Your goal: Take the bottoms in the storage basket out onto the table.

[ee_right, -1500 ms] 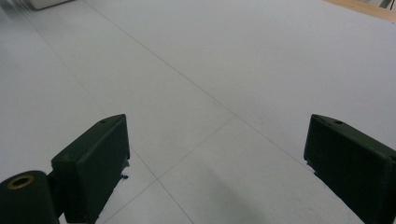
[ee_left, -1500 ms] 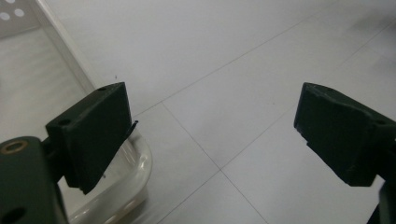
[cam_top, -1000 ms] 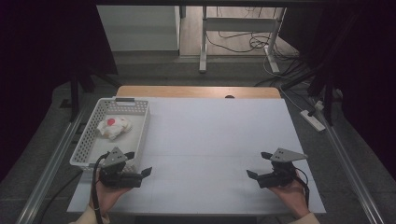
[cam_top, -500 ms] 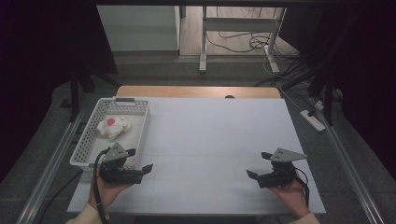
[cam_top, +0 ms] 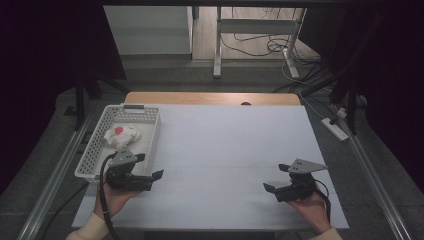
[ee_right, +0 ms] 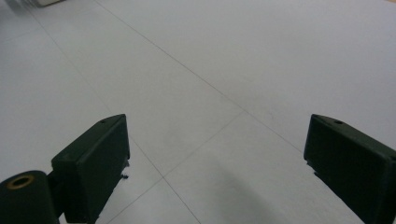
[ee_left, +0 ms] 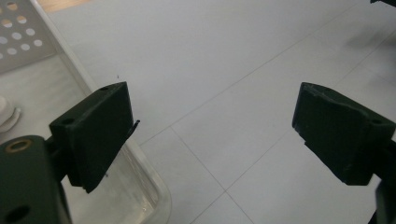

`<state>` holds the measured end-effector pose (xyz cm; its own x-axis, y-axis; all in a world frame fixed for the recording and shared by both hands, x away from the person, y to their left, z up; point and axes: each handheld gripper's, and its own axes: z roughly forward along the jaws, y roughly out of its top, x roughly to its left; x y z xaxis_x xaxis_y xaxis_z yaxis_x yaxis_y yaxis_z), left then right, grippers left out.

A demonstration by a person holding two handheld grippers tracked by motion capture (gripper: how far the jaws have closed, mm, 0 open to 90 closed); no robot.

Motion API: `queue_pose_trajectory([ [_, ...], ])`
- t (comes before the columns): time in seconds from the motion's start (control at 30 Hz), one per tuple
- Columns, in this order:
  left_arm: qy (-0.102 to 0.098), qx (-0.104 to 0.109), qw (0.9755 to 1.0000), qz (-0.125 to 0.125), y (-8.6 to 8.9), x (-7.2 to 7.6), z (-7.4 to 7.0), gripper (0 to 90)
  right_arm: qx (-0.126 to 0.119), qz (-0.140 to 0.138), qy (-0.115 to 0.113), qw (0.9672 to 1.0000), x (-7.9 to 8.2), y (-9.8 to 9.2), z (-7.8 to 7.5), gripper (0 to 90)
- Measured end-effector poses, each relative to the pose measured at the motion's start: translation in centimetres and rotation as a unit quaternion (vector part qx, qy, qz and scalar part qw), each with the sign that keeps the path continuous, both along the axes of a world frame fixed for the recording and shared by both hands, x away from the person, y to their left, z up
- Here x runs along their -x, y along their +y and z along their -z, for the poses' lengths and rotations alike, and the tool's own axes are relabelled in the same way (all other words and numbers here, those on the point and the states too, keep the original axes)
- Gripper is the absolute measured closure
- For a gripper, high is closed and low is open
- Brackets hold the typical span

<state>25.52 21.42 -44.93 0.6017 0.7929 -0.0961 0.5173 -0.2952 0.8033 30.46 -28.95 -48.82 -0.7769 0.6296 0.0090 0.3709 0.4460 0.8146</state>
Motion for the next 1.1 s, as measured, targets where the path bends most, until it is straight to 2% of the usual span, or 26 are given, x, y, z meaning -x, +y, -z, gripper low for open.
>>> queue_pose_trajectory([
  [0.17, -0.003, 0.003, 1.0, 0.001, 0.2, -0.4, -0.6, 11.8, 0.001, -0.001, 0.001, 1.0, 0.0, 0.1, 0.1, 6.9],
  [0.33, -0.01, -0.002, 0.9999, 0.007, -0.3, -1.8, -1.5, 11.9, 0.004, 0.002, 0.005, 1.0, -0.1, 0.1, 0.2, 6.9],
  [0.53, -0.011, -0.005, 0.9999, 0.006, -0.3, -2.9, -1.8, 11.9, 0.007, 0.0, 0.007, 1.0, -0.2, 0.1, 0.3, 6.9],
  [1.1, -0.016, 0.0, 0.9998, -0.009, 0.9, -3.9, -2.7, 12.0, 0.015, 0.002, 0.008, 0.9999, -0.3, 0.2, 0.4, 7.0],
])
